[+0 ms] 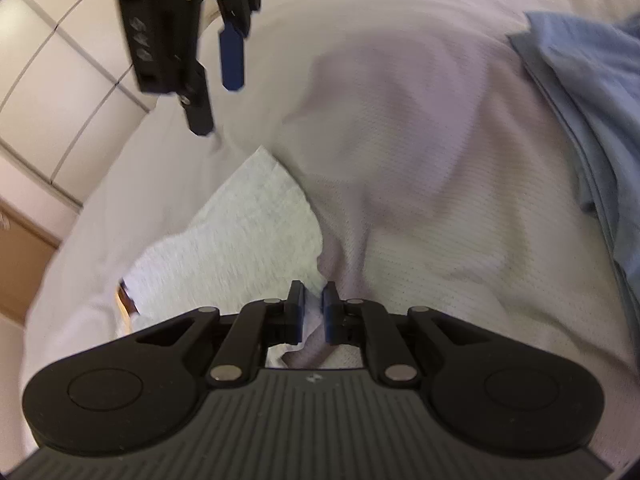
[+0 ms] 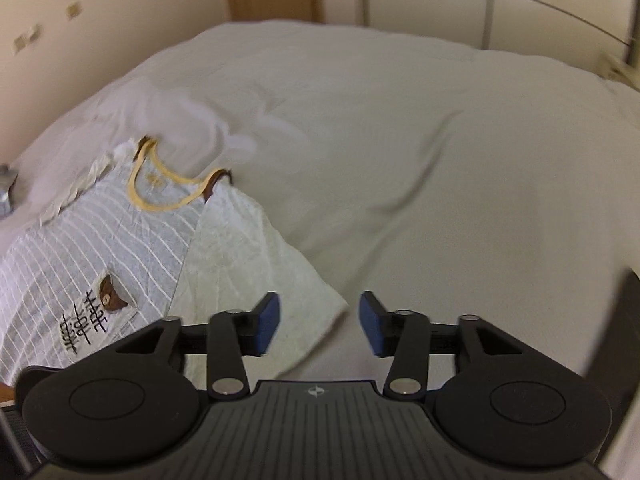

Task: Fold clothes
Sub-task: 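Grasp the opposite shirt side edge with the left gripper while the right gripper pinches it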

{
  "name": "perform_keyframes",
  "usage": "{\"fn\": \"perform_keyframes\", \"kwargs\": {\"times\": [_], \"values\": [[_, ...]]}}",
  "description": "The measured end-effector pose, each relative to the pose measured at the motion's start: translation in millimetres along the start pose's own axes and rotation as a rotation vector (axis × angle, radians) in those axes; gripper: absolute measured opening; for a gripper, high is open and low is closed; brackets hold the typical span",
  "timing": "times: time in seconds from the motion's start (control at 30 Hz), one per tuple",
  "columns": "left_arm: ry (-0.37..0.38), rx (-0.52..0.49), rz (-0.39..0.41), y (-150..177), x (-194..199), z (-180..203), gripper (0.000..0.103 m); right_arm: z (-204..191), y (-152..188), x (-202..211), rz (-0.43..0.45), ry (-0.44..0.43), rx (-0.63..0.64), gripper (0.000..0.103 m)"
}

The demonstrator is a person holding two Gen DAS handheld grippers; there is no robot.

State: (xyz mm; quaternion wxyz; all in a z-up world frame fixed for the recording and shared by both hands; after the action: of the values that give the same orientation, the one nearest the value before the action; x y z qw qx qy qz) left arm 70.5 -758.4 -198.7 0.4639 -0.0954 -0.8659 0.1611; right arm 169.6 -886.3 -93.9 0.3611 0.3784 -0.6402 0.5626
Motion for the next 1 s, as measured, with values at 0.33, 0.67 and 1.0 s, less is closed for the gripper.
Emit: {"fn": "perform_keyframes", "kwargs": {"times": [0.33,0.67,1.0], "values": [[0.021,0.060,0.024,10.5,-1.2,2.0,0.014,10.8,-20.6,-88.0,-0.197,-0.003,0.145,0.048],[-0.049,0.044,0.024,15.8,-3.4,8.5,0.022,19.4,-25.9,-90.7,-0.282,-0.018,0.067,0.001],[0.101,0.316,0.057,7.9,8.0,-24.3,0.006,19.7,-44.1,-83.5,-0.306,-0.020,0.005,0.001]]}}
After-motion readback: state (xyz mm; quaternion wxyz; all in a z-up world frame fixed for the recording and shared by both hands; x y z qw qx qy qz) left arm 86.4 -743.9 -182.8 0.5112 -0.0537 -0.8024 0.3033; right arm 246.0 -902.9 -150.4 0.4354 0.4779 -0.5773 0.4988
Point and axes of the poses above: each gripper's, at about its wrist camera, not at the fingertips, and x roughly against the way its jaws point, z to its right, y to its underside, the point moved 5 cm from there along -x, roughly the way its jaws point, and after that the axes turned 10 degrees about -z, right-handed, at the moved point
